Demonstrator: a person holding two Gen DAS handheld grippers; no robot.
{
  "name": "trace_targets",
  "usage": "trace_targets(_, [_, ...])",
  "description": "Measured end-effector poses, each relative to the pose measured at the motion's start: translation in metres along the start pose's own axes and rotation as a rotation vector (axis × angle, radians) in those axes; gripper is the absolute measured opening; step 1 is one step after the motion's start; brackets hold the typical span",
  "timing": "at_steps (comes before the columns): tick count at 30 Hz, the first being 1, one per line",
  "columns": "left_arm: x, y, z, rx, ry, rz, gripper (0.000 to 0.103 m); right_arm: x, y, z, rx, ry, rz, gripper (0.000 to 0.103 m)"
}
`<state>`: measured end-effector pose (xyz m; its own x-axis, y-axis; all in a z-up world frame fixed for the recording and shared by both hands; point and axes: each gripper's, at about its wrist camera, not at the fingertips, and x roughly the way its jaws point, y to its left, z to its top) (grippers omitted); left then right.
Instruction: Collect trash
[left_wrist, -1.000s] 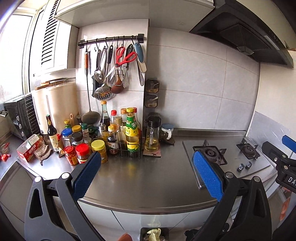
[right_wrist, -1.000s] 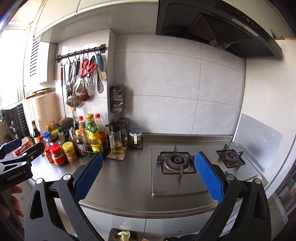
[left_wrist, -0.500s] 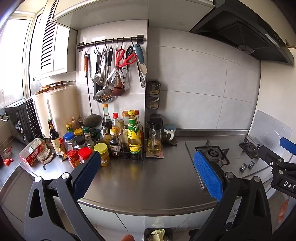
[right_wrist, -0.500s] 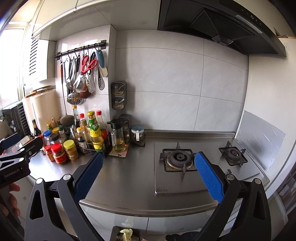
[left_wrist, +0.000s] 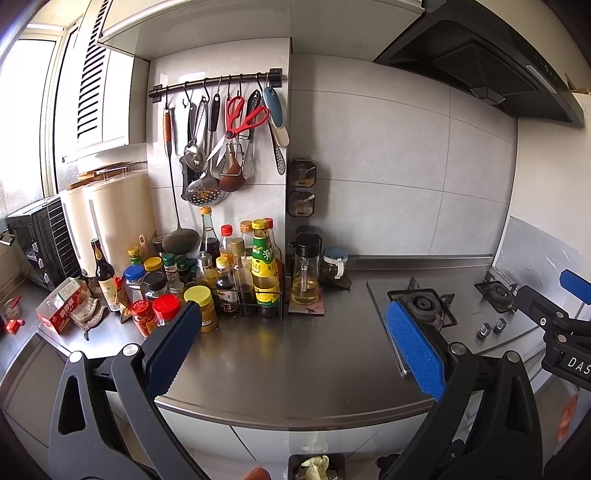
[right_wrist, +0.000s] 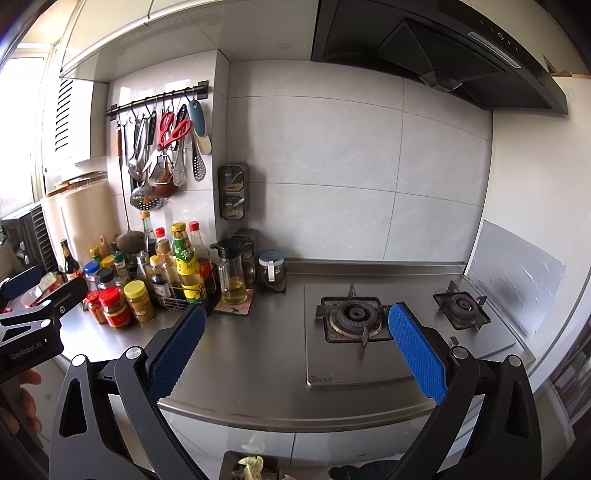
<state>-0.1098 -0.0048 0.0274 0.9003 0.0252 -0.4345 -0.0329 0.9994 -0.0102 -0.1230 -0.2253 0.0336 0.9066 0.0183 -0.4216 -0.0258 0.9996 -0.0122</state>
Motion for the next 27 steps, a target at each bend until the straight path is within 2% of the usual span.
trace_targets(27, [0.0032, 0.0023, 0.0017, 0.001, -0.001, 0.017, 0.095, 0.0057, -0.0053, -0.0023, 0.014, 0.009, -0.008, 0.1])
